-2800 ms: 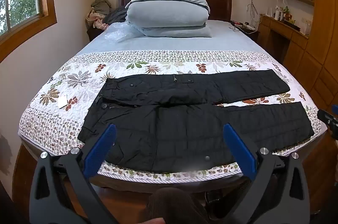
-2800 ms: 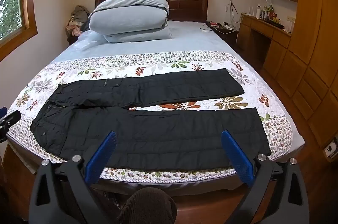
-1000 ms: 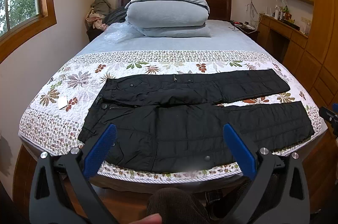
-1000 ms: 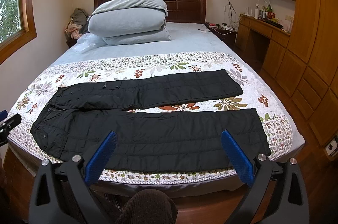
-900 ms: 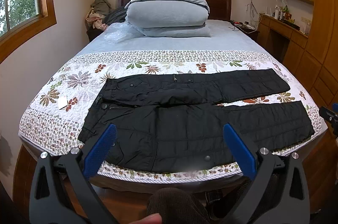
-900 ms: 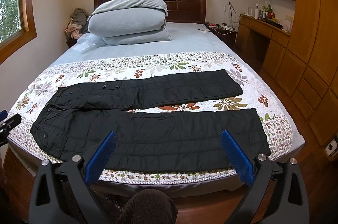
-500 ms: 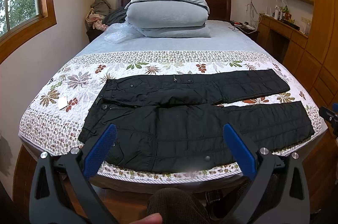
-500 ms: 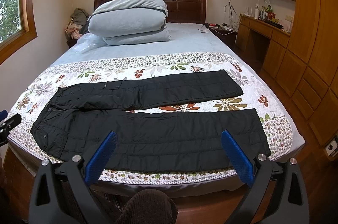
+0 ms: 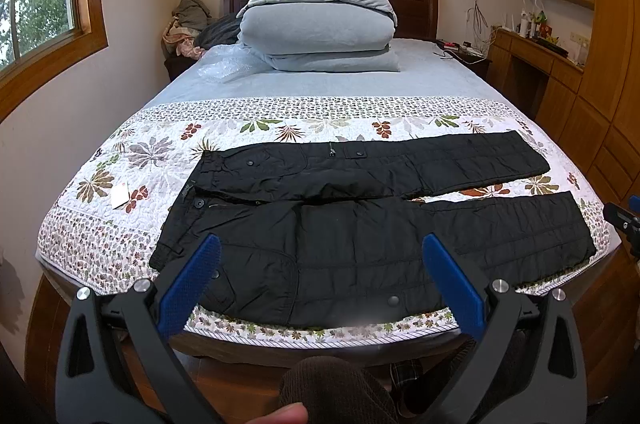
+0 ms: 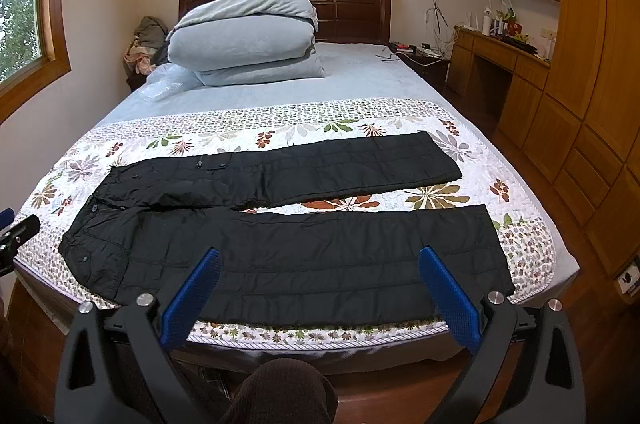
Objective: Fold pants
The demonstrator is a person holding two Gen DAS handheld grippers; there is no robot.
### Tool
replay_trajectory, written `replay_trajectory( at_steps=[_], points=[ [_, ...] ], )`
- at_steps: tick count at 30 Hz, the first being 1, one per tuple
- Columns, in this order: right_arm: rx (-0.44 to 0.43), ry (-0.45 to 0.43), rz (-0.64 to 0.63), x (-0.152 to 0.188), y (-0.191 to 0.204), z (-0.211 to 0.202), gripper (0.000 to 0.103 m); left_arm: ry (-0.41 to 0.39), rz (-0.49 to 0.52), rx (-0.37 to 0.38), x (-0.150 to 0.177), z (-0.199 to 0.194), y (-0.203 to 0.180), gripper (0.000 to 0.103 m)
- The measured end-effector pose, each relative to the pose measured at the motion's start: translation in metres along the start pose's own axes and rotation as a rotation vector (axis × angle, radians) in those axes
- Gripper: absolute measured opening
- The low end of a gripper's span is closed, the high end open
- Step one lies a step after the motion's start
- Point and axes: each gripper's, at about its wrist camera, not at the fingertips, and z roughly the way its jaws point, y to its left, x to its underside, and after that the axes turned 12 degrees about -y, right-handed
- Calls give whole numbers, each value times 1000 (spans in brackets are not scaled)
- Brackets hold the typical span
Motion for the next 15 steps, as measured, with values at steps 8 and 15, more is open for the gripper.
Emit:
replay_trajectory(
  at_steps=[8,15],
  points=[
    [-9,15,7,2,-4,8,100,14,8,-2,2,5,-1,101],
    [-105,43,33,-8,-20,30,100,80,12,46,5,30,4,101]
  ],
)
